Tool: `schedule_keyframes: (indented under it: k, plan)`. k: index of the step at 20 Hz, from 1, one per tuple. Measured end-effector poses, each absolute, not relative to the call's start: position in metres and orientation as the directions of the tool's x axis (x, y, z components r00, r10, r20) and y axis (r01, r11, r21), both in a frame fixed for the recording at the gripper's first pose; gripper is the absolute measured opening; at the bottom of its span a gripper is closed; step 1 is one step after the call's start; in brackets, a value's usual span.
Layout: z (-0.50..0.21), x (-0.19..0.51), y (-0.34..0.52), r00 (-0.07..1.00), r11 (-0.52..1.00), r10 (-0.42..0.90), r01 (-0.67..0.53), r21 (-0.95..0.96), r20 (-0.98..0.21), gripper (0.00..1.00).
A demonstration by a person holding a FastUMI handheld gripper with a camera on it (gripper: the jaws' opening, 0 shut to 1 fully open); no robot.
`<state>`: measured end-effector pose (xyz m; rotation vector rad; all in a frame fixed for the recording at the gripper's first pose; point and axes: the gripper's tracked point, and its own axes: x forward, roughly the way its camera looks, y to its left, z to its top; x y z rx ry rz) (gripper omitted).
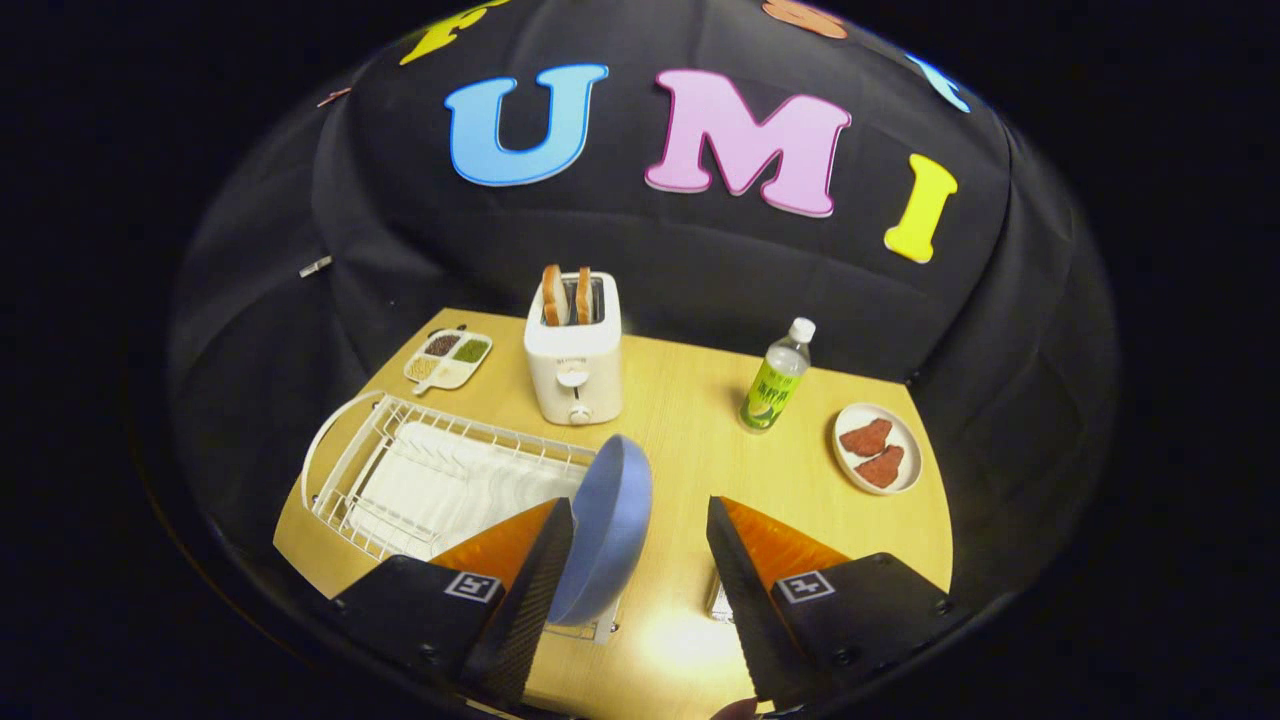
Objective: Take the plate from the dish rack, then take the spoon from the basket and place it into the plate.
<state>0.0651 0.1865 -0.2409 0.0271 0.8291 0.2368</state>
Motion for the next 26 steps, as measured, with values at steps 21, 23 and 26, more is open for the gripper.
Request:
schedule_keyframes:
  k: [21,23,26]
  plan:
    - [-0.293,0.08,0.205,0.521,0.996,-0.024,-0.063,-0.066,-0.853,0.3]
    - [-0.296,0.078,0.198,0.519,1.0,-0.019,-0.008,-0.027,-0.855,0.3]
    - [-0.297,0.079,0.195,0.518,0.999,-0.042,0.031,-0.031,-0.854,0.29]
